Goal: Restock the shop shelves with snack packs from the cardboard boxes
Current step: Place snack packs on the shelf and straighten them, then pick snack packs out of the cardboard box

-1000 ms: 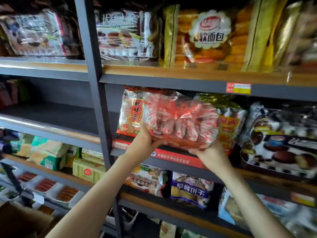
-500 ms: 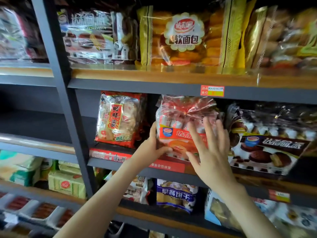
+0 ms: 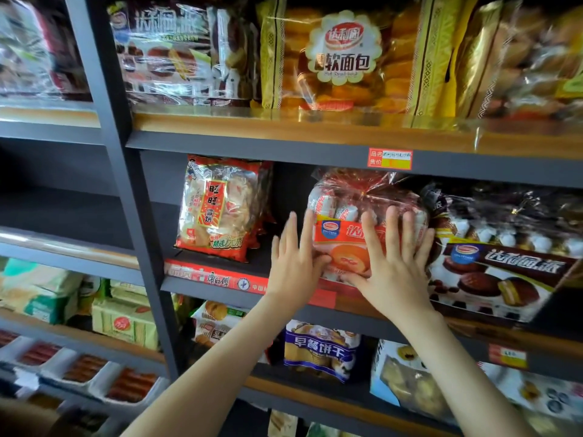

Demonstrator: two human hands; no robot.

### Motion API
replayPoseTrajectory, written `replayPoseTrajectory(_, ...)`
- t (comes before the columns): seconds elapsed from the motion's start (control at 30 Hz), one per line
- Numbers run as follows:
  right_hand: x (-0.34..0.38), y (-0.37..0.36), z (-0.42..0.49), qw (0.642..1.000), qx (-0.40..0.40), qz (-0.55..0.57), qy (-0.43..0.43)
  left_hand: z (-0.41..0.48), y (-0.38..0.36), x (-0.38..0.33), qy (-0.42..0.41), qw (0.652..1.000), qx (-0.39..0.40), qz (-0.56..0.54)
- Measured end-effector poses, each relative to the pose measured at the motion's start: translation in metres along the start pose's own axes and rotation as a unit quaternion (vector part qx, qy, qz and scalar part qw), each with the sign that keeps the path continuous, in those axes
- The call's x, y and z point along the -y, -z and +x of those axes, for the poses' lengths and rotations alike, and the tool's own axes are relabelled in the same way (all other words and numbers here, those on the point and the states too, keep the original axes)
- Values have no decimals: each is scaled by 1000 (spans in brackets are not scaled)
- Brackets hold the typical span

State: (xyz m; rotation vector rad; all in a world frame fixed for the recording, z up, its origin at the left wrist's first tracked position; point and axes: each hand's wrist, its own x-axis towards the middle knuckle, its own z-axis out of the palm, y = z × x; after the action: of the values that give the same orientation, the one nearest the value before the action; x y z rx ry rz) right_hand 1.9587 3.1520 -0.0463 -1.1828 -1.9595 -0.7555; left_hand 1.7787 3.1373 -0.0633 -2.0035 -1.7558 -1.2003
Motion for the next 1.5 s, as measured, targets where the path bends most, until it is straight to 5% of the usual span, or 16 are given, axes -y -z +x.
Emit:
replayPoseTrajectory(0.07, 0, -4, -3, 1000, -5, -8, 1, -7, -8, -1, -77, 991, -74, 76)
replayPoseTrajectory(0.17, -2, -10, -9, 1000, -14, -16, 15, -13, -11, 4, -129, 989, -45, 49)
replayPoseTrajectory(0.27, -7, -13, -12, 1000, -6, -12, 16, -22, -6, 3, -113, 993, -2, 29)
replayPoseTrajectory(0.4, -7, -4, -11, 1000, 3, -17, 12, -34, -1, 1, -37, 990, -5, 134)
replayPoseTrajectory(0.57, 17, 7, -39, 997, -10, 24, -67, -58, 7, 10, 4, 989, 4, 150)
replayPoseTrajectory(0.77, 76, 10, -106, 990, 52, 130, -11, -144, 20, 21, 47, 994, 76, 58)
replayPoseTrajectory(0.93, 142, -9, -157, 923, 241, 294, 61, -228, 57, 47, 197, 950, 238, 38)
replayPoseTrajectory(1.23, 254, -1, -236, 772, 401, 456, 188, -368, 108, 62, 343, 903, 251, 63)
replayPoseTrajectory(1.5, 324, -7, -263, 717, 499, 425, 239, -436, 134, 113, 422, 863, 270, 66)
